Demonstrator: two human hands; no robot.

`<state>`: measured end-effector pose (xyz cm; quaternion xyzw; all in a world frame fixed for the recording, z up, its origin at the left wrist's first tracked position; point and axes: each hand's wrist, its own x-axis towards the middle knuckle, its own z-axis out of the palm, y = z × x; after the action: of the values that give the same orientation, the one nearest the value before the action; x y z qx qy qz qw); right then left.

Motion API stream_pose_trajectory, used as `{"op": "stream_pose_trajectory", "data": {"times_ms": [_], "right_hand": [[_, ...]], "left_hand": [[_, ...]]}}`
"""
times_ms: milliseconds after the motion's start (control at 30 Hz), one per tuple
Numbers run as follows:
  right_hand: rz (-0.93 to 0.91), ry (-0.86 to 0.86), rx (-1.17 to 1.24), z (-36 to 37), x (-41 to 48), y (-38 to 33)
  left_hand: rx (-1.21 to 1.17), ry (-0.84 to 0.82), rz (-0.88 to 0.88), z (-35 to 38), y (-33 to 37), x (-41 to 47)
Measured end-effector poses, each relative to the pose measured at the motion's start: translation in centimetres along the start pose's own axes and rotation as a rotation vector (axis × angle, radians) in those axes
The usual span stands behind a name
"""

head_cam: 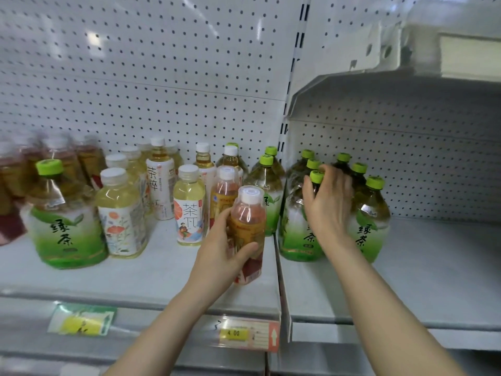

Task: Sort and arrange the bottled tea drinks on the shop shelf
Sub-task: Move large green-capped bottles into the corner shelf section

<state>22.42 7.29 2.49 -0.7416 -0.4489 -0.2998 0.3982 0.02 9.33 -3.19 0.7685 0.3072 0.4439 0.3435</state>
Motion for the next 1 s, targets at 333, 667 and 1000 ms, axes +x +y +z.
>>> {"op": "stream_pose_trajectory", "data": {"times_ms": [333, 667, 1000], "right_hand": [[0.101, -0.578, 0.561, -0.9, -9.9, -7.3], [0.292, -0.505, 0.642, -1.8, -9.5, -3.7], [0.326, -0.484, 0.812, -1.1, -10.2, -3.8]], "left_hand": [[0.139, 0.227, 0.038, -3.4, -1.5, 2.9], [0.369, 0.14, -0.038, -0.3, -0.3, 7.7], [-0.018, 0.202, -0.106, -1.1, -1.3, 2.6]]}}
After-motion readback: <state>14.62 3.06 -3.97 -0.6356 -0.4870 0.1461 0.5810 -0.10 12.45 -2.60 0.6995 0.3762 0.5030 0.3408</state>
